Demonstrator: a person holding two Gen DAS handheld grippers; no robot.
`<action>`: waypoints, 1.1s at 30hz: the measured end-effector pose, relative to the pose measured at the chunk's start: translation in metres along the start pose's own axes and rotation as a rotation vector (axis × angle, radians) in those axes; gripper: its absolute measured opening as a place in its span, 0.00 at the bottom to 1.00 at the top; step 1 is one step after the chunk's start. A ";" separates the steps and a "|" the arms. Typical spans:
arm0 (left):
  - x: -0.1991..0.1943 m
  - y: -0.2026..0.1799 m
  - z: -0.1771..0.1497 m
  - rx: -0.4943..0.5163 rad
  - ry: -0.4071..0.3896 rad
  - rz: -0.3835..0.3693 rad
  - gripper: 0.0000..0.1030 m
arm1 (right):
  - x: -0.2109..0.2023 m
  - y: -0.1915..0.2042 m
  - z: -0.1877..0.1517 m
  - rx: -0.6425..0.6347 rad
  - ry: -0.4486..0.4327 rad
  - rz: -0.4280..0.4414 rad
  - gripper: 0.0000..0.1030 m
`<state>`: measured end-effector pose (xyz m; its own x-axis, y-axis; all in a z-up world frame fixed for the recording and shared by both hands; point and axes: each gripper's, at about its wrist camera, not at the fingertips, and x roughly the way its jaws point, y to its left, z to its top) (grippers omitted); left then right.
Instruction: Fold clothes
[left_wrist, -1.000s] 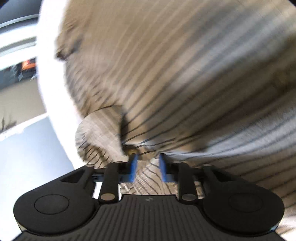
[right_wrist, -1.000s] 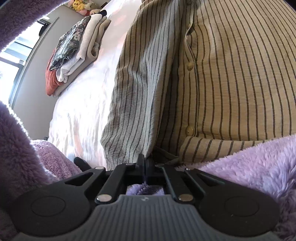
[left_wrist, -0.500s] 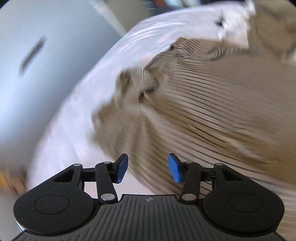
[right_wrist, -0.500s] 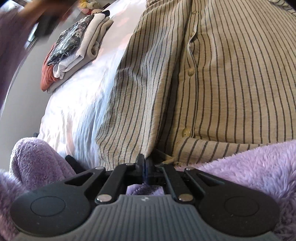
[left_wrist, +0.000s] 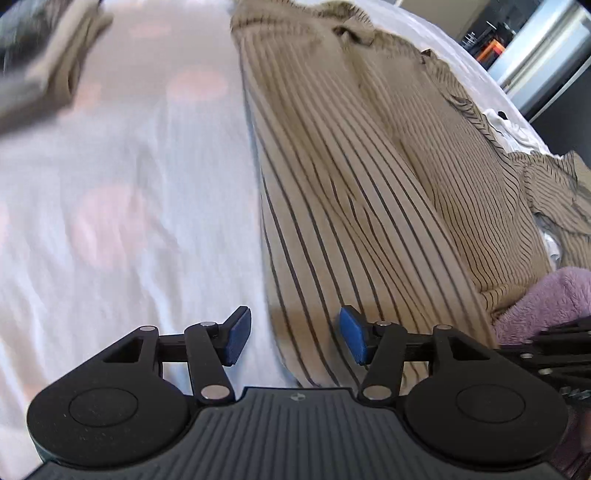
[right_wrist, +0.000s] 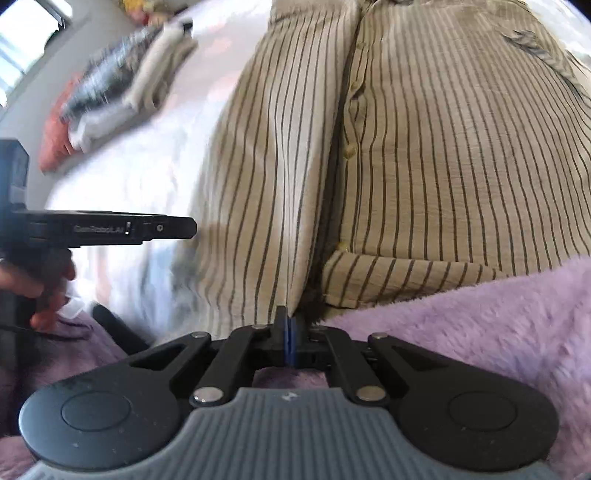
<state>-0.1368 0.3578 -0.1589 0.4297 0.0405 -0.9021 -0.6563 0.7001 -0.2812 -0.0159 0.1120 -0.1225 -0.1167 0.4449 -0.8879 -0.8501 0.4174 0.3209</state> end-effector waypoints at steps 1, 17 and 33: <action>0.004 0.001 -0.004 -0.016 0.013 -0.005 0.50 | 0.006 0.004 0.002 -0.025 0.016 -0.029 0.01; 0.023 -0.026 -0.019 0.135 0.136 0.124 0.50 | 0.061 0.029 0.010 -0.229 0.218 -0.174 0.04; -0.028 -0.030 0.010 0.078 -0.082 0.112 0.49 | -0.012 0.042 0.003 -0.237 -0.129 -0.256 0.43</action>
<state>-0.1227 0.3432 -0.1222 0.4079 0.1774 -0.8956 -0.6544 0.7409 -0.1513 -0.0484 0.1265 -0.0971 0.1678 0.4523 -0.8760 -0.9404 0.3400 -0.0046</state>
